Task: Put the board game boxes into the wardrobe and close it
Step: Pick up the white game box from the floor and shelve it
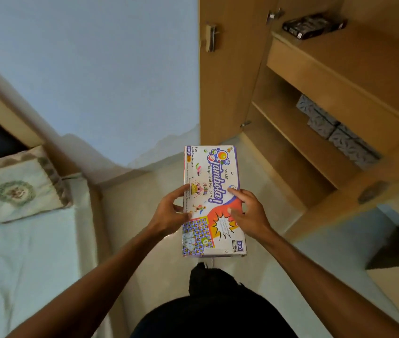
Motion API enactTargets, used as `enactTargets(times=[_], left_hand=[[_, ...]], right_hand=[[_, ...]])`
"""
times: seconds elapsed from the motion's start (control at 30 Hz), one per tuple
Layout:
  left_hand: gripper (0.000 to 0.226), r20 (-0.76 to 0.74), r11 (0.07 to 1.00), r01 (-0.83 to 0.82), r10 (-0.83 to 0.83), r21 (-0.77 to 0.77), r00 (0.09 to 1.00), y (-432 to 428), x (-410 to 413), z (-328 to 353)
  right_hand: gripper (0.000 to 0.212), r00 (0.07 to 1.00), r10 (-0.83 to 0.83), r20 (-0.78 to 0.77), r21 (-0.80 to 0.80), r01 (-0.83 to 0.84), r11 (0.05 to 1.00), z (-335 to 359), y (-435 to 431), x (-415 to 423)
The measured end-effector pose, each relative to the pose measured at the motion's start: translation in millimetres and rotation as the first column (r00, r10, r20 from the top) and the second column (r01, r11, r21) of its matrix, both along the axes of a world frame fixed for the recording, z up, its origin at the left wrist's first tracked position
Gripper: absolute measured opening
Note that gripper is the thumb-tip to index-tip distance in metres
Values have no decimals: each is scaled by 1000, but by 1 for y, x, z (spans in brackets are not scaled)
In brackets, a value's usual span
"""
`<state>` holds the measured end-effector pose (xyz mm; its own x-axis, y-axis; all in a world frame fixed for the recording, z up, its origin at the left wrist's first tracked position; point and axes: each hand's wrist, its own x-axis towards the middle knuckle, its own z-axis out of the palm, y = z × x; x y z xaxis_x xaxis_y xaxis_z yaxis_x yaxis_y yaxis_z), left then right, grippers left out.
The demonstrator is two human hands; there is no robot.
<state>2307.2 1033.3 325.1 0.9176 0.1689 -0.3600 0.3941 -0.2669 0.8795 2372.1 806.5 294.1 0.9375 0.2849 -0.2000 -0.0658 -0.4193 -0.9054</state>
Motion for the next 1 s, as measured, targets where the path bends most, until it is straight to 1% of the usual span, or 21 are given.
enactTargets(times=[0.23, 0.37, 0.43, 0.53, 0.63, 0.7, 0.8, 0.9, 1.0], left_hand=[[75, 38, 999, 44, -45, 7, 998, 36, 180, 19], [73, 83, 993, 116, -117, 22, 990, 43, 297, 12], [72, 97, 986, 163, -164, 17, 982, 41, 361, 6], [69, 120, 973, 230, -230, 13, 966, 36, 437, 1], [68, 115, 945, 326, -322, -18, 940, 23, 519, 5], [69, 134, 921, 389, -383, -15, 914, 10, 570, 16], [70, 152, 875, 482, -471, -41, 869, -18, 652, 30], [69, 173, 849, 526, -511, -51, 842, -47, 719, 37], [67, 210, 850, 526, -509, -32, 835, -79, 792, 41]], right_hand=[[53, 999, -43, 27, 23, 42, 999, 18, 32, 168], [50, 993, -117, 22, 67, 115, 991, 22, 32, 269], [49, 982, -185, 34, 80, 182, 980, 19, 28, 320], [51, 969, -246, 34, 110, 241, 964, 17, 21, 376], [48, 938, -346, 29, 99, 341, 935, 21, 8, 437], [47, 917, -394, 59, 111, 386, 916, 28, -2, 472], [49, 861, -499, 99, 106, 489, 866, 42, -21, 530], [46, 821, -555, 133, 100, 546, 832, 51, -46, 586], [41, 808, -552, 208, 78, 549, 832, 60, -76, 653]])
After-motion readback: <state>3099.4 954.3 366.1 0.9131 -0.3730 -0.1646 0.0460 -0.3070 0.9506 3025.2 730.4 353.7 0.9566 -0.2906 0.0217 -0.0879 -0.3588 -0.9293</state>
